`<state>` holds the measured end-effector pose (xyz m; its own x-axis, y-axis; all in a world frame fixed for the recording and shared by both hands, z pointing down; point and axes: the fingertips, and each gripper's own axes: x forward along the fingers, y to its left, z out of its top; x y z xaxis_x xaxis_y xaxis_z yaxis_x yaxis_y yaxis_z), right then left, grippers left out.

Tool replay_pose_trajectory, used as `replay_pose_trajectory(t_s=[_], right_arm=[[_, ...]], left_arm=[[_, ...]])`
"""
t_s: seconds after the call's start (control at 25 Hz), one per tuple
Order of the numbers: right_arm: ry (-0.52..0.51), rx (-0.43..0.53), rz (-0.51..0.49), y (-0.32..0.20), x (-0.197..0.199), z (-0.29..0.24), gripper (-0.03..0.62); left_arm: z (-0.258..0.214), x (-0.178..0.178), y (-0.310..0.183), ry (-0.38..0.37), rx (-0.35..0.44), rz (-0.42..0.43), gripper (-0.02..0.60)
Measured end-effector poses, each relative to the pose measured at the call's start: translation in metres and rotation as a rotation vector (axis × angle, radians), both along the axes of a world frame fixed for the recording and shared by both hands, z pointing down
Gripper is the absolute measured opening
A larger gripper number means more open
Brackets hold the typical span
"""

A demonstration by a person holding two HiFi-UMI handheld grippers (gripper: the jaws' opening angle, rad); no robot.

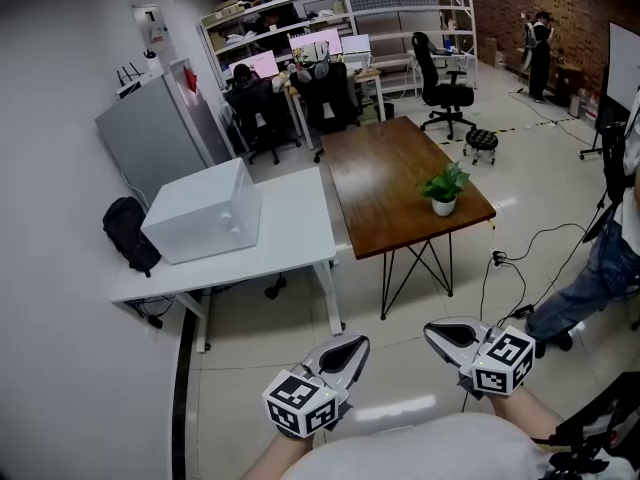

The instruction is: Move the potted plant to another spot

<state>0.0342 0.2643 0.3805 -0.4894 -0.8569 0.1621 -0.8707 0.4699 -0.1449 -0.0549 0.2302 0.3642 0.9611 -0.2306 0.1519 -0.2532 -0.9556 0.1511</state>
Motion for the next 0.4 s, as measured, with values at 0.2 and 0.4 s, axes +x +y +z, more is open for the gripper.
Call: replay_pose_trajectory(t_s=[0.2,0.4], right_arm=[[0.026,-0.008,-0.002,0.007,0.008,-0.002,0.005],[0.035,-0.019,-0.009,0.008,0.009,0.004,0.005]], left_arm=[[-0.001,0.009,0.013,0.006,0.010,0.012,-0.003],[0.013,0.009,0.015,-0.001,-0.029,-0.005,-0.003]])
